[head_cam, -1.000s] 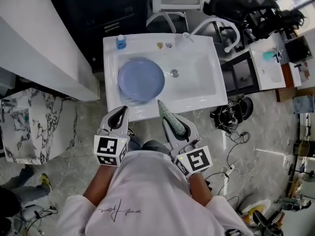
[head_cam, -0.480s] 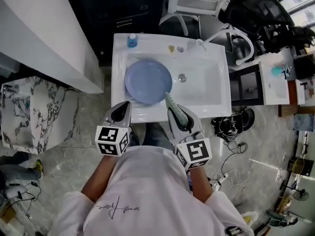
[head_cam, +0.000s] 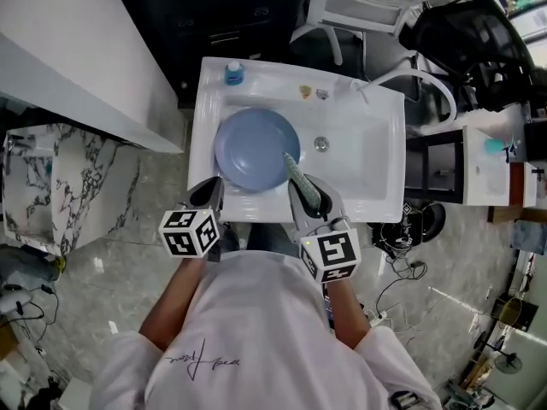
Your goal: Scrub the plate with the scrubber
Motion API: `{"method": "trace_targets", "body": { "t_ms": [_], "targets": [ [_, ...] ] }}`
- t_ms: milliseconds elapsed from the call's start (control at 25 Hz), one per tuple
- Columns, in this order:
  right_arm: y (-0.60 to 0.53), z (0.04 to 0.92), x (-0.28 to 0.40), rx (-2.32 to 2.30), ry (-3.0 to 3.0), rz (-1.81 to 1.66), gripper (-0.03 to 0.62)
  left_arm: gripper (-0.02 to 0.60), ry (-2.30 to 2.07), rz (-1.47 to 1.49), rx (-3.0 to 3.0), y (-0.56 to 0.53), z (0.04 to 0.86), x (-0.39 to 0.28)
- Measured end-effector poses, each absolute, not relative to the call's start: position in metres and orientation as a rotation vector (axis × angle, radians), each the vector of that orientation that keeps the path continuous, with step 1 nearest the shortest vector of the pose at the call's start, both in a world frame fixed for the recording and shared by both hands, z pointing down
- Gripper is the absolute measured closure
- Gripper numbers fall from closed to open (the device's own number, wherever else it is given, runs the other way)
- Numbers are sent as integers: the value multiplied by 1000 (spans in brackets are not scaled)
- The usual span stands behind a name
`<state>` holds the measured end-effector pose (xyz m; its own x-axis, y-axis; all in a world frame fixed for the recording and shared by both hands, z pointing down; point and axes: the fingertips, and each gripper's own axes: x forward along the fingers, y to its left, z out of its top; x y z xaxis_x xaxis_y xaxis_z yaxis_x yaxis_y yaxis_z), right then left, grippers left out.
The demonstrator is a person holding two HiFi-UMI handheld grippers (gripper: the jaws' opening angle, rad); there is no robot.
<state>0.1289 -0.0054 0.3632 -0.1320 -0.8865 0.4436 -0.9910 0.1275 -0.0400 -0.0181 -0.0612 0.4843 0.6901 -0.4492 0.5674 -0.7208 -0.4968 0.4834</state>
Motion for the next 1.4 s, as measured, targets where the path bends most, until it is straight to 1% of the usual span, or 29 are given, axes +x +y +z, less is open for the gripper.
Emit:
{"method": "trace_targets", "body": {
  "t_ms": [240,480,840,1120,1400],
  "targets": [
    [-15,400,146,1700,-2106,711,545,528,-925,483,2009,-61,511,-12],
    [-20,422,162,1638,-2137,849,531,529,-995,450,1799,-63,540,-17],
    [-32,440,178,1617,-2117,842,533,526,-1007,389,1635,-61,565,-10],
    [-44,445,191,1622,-2118,840,543,483,-1061,379,1498,-65,584,-9],
    [-61,468,189,1550,-2100,907,543,479,-1049,365,1462,-68,593,-2]
  ]
}}
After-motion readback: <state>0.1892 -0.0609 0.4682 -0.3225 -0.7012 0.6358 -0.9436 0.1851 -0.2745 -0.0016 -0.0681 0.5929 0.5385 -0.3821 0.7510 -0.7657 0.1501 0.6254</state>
